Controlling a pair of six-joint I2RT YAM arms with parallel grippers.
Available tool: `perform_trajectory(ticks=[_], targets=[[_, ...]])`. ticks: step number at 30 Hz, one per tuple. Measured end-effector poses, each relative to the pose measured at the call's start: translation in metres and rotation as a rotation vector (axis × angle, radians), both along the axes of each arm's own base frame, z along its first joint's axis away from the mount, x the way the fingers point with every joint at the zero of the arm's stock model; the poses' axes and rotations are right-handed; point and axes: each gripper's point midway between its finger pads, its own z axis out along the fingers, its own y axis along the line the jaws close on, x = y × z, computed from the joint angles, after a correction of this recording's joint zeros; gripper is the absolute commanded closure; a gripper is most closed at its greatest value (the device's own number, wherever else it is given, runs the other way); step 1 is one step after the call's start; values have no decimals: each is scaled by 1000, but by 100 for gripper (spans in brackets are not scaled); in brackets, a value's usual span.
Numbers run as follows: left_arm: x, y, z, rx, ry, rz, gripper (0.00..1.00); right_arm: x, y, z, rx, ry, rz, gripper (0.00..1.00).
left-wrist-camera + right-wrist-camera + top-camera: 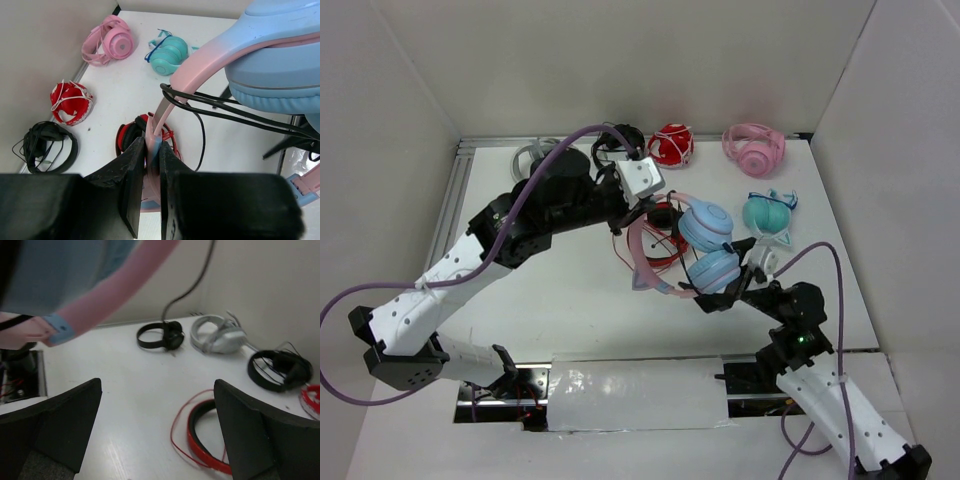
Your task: Wrap the headphones
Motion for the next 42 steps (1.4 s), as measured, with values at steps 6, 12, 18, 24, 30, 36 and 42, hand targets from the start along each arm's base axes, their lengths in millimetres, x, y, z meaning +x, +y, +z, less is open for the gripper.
perform_trajectory(ticks=[6, 12, 18, 24, 30, 36, 42], targets=[[-4, 2, 6, -4, 2, -14, 100, -14, 30, 5, 4, -63, 98, 0], [-5, 4, 11, -12, -2, -15, 100, -3, 43, 21, 58, -125, 59, 0], [-4, 7, 13, -16, -9, -11, 100, 18, 46, 28, 76, -139, -16, 0], [-5, 7, 14, -14, -19, -19, 100, 37, 65, 44, 71, -140, -8, 5], [3, 19, 25, -33, -49, 34, 100, 56, 88, 62, 104, -169, 20, 20], [-6, 15, 29, -46, -53, 5, 100, 70, 101, 42, 71, -95, 26, 89], [-4, 15, 29, -48, -60, 19, 100, 68, 85, 35, 66, -58, -35, 100]])
